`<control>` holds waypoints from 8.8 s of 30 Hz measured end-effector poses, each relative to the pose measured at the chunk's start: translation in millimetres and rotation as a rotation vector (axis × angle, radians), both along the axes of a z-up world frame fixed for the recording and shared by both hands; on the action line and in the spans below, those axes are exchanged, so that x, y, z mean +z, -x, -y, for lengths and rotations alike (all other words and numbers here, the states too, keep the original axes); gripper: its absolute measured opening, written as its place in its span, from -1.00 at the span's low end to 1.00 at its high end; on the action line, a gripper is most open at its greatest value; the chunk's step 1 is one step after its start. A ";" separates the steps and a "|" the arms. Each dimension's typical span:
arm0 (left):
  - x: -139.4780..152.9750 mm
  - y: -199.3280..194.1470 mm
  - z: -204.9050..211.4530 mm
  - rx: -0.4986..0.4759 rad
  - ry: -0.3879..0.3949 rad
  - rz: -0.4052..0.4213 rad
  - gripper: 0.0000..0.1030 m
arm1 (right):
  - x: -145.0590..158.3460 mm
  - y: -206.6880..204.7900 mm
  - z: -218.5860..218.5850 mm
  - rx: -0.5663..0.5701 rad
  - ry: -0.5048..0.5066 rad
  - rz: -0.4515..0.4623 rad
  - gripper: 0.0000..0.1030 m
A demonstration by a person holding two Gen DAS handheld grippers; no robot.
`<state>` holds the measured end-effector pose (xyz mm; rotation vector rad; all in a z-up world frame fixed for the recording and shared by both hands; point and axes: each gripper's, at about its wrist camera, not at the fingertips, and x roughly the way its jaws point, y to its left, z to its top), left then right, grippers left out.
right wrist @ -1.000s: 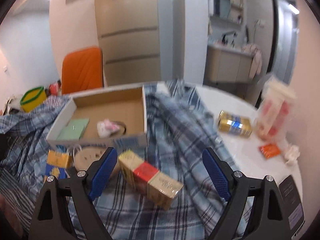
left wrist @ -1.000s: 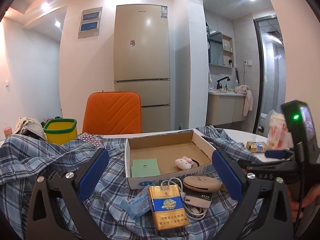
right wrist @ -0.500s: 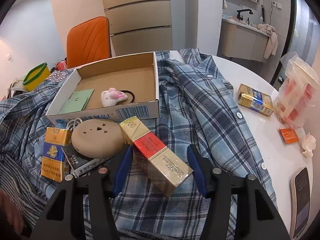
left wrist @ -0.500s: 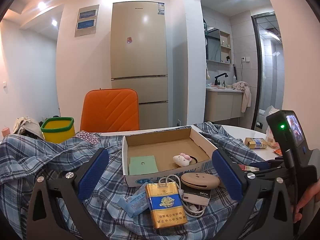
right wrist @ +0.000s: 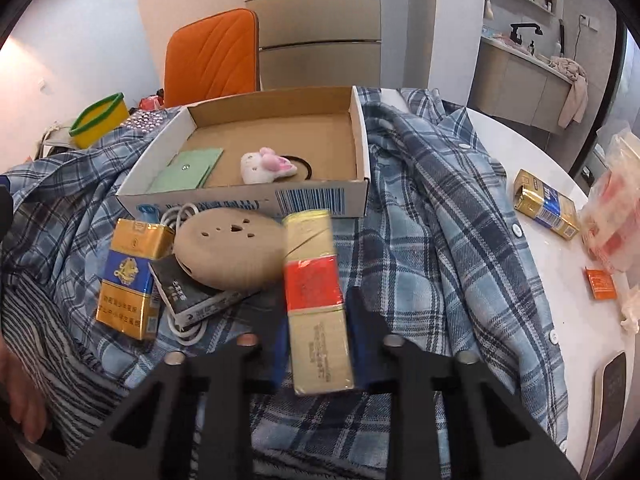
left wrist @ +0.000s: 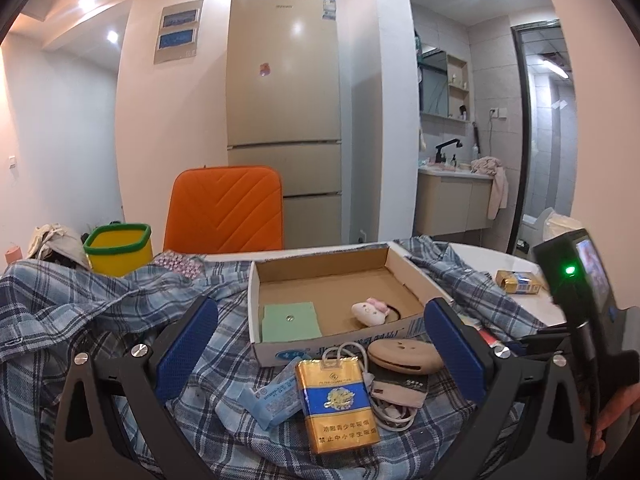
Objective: Organize soft objects
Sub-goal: 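Grasp the red-and-cream pack with the right gripper while the left grasps the gold-blue pack, then lift both cigarette packs and carry them over the box, then drop the gold-blue pack into the box while the right gripper lowers the red pack, then raise both open grippers up and away from the box, then lower the right gripper onto the beige round disc and grasp it, then lift the beige disc with the right gripper while the left grasps the light-blue tissue packet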
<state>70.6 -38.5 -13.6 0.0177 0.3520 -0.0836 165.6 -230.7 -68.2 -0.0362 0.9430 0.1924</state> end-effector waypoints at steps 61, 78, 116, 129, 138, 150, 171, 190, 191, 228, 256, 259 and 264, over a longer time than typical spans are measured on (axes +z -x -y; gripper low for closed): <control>-12.9 -0.3 13.7 -0.078 -0.038 -0.119 -0.02 | 63.0 55.9 0.7 -0.012 -0.045 0.471 -0.52; 11.3 27.2 -0.4 -0.010 0.006 0.114 -0.02 | 79.1 85.7 -8.8 0.053 -0.079 0.625 -0.52; 29.6 -90.8 -19.1 0.029 0.033 0.147 -0.01 | 97.3 -58.4 -41.3 -0.053 -0.013 0.577 -0.52; -17.9 -123.3 -2.1 0.001 -0.026 -0.080 0.00 | 30.3 -97.6 -50.0 -0.001 0.048 0.356 -0.52; -31.6 -139.1 -3.0 0.016 -0.011 -0.179 0.03 | 15.7 -105.7 -54.2 0.021 0.079 0.315 -0.52; -29.4 -140.0 -6.8 0.025 -0.001 -0.175 0.54 | 14.2 -106.9 -54.2 0.019 0.070 0.298 -0.52; 33.6 -79.9 -19.7 -0.007 -0.006 0.012 0.75 | 54.0 -79.7 -40.2 0.019 -0.025 0.385 0.01; 33.0 8.8 -41.3 0.013 0.013 0.165 0.99 | 103.3 39.6 -47.6 0.114 -0.097 0.596 0.43; 30.1 8.1 -41.1 0.017 0.010 0.163 0.99 | 101.4 39.9 -47.4 0.114 -0.098 0.596 0.51; -9.1 -28.5 -49.9 0.107 0.013 -0.071 0.99 | -9.8 -55.9 -32.3 0.014 -0.277 -0.090 0.66; -22.8 -54.0 -60.1 0.065 0.042 -0.242 0.99 | 23.4 -30.1 -37.3 0.050 -0.205 0.114 0.58; -25.2 -59.8 -47.3 -0.045 -0.120 -0.302 0.99 | 33.0 -23.2 -35.1 0.055 -0.211 0.178 0.58; -43.5 -59.6 -27.6 -0.154 -0.332 -0.372 0.98 | 41.9 -17.1 -38.8 0.088 -0.215 0.220 0.58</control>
